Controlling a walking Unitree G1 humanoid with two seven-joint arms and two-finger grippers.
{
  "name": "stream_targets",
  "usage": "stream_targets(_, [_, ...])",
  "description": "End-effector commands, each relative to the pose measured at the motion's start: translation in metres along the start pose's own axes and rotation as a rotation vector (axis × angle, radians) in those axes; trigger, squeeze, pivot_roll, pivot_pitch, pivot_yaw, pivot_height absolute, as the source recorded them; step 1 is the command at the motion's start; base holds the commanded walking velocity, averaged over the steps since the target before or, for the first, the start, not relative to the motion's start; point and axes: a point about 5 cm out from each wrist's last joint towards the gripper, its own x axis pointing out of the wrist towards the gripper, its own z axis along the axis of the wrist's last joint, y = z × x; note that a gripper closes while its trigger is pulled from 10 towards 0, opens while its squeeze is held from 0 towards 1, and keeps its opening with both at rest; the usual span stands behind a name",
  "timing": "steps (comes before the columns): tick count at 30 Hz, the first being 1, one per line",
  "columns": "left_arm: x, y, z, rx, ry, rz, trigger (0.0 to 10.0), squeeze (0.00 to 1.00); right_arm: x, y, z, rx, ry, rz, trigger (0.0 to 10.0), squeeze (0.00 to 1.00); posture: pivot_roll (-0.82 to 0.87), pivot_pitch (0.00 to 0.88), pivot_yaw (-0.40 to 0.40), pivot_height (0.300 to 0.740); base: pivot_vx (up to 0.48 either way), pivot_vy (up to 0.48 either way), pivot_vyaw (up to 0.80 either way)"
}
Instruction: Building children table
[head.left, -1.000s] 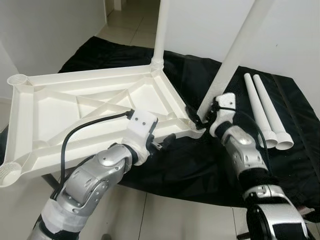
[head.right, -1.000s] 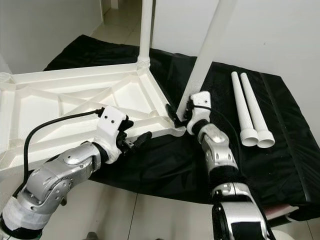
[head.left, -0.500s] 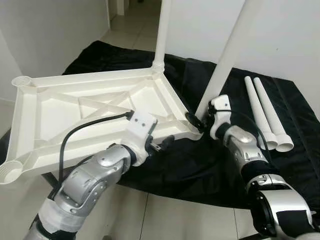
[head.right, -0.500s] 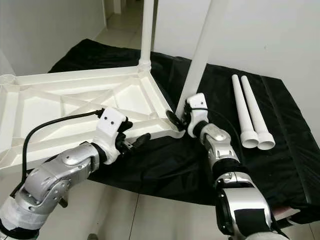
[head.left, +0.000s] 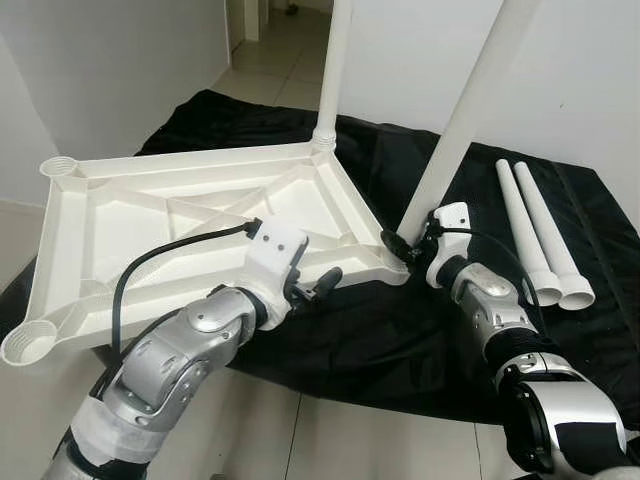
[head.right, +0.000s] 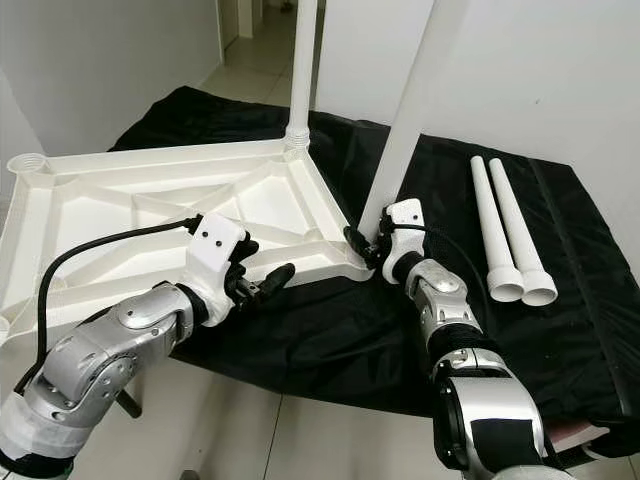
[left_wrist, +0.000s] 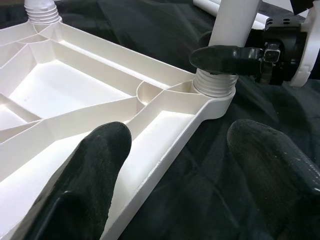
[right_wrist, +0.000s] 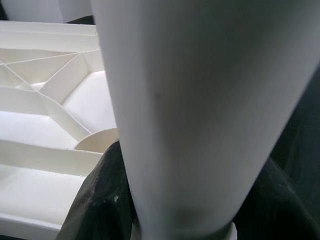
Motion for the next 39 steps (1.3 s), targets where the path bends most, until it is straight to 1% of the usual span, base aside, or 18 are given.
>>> stream_targets(1, [-0.001,-0.006,0.002,0.004,-0.006,-0.121,10.0,0.00,-0.003,0.004,-0.019,0.076,0.068,-0.027,10.0,0.00,0.10,0.010,-0.077,0.740,0.000,0.000,0.00])
stream_targets(8, [-0.001,-0.005,0.002,0.002,-0.004,-0.121,10.0,0.00,0.006,0.010,-0.016,0.142,0.050,-0.124,10.0,0.00,0.10,0.024,-0.079,0.740,0.000,0.000,0.00])
stream_targets(14, [-0.002,-0.004,0.002,-0.002,-0.003,-0.116,10.0,0.00,0.013,0.018,-0.013,0.162,0.038,-0.220,10.0,0.00,0.10,0.029,-0.085,0.740,0.000,0.000,0.00])
stream_targets(16, [-0.002,-0.004,0.002,-0.005,-0.004,-0.111,10.0,0.00,0.016,0.024,-0.012,0.204,0.031,-0.332,10.0,0.00,0.10,0.036,-0.093,0.740,0.000,0.000,0.00])
stream_targets(17, [-0.002,-0.004,0.002,-0.005,-0.004,-0.111,10.0,0.00,0.016,0.024,-0.012,0.204,0.031,-0.332,10.0,0.00,0.10,0.036,-0.093,0.740,0.000,0.000,0.00])
stream_targets(18, [-0.002,-0.004,0.002,-0.006,-0.006,-0.108,10.0,0.00,0.016,0.026,-0.013,0.211,0.030,-0.391,10.0,0.00,0.10,0.039,-0.102,0.740,0.000,0.000,0.00])
stream_targets(19, [-0.002,-0.004,0.001,-0.009,-0.008,-0.102,10.0,0.00,0.015,0.033,-0.015,0.212,0.026,-0.464,10.0,0.00,0.10,0.039,-0.104,0.740,0.000,0.000,0.00])
stream_targets(20, [-0.002,-0.004,0.001,-0.009,-0.008,-0.102,10.0,0.00,0.015,0.033,-0.015,0.212,0.026,-0.464,10.0,0.00,0.10,0.039,-0.104,0.740,0.000,0.000,0.00])
stream_targets(22, [-0.003,-0.003,0.001,-0.013,-0.011,-0.093,10.0,0.00,0.014,0.045,-0.018,0.249,0.024,-0.574,10.0,0.00,0.10,0.041,-0.107,0.740,0.000,0.000,0.00])
stream_targets(27, [-0.003,-0.003,0.001,-0.014,-0.012,-0.089,10.0,0.00,0.013,0.051,-0.018,0.271,0.026,-0.660,10.0,0.00,0.11,0.044,-0.113,0.740,0.000,0.000,0.00])
stream_targets(28, [-0.003,-0.003,0.001,-0.016,-0.016,-0.083,10.0,0.00,0.011,0.054,-0.016,0.289,0.007,-0.731,10.0,0.00,0.10,0.050,-0.114,0.740,0.000,0.000,0.00])
stream_targets(29, [-0.002,-0.002,0.001,-0.019,-0.019,-0.077,10.0,0.00,0.011,0.058,-0.013,0.289,-0.012,-0.755,10.0,0.00,0.10,0.050,-0.114,0.740,0.000,0.000,0.00])
stream_targets(31, [-0.002,-0.002,0.001,-0.019,-0.019,-0.077,10.0,0.00,0.011,0.058,-0.013,0.289,-0.012,-0.755,10.0,0.00,0.10,0.050,-0.114,0.740,0.000,0.000,0.00])
stream_targets(32, [-0.002,-0.002,0.002,-0.022,-0.021,-0.074,10.0,0.00,0.012,0.061,-0.009,0.287,-0.040,-0.747,10.0,0.00,0.09,0.054,-0.111,0.740,0.000,0.000,0.00])
stream_targets(35, [-0.002,-0.003,0.001,-0.024,-0.021,-0.074,10.0,0.00,0.009,0.058,-0.001,0.292,-0.120,-0.692,10.0,0.00,0.09,0.058,-0.108,0.740,0.000,0.000,0.00])
stream_targets(36, [-0.001,-0.003,0.001,-0.024,-0.021,-0.074,10.0,0.00,0.007,0.056,0.003,0.301,-0.156,-0.673,10.0,1.00,0.09,0.059,-0.106,0.740,0.000,0.000,0.00])
stream_targets(38, [-0.001,-0.003,0.001,-0.024,-0.021,-0.074,10.0,0.00,0.007,0.056,0.003,0.301,-0.156,-0.673,10.0,1.00,0.09,0.059,-0.106,0.740,0.000,0.000,0.00])
stream_targets(39, [-0.002,-0.003,0.002,-0.025,-0.022,-0.073,10.0,0.00,0.004,0.054,0.006,0.295,-0.186,-0.671,10.0,1.00,0.09,0.064,-0.102,0.740,0.000,0.000,0.00])
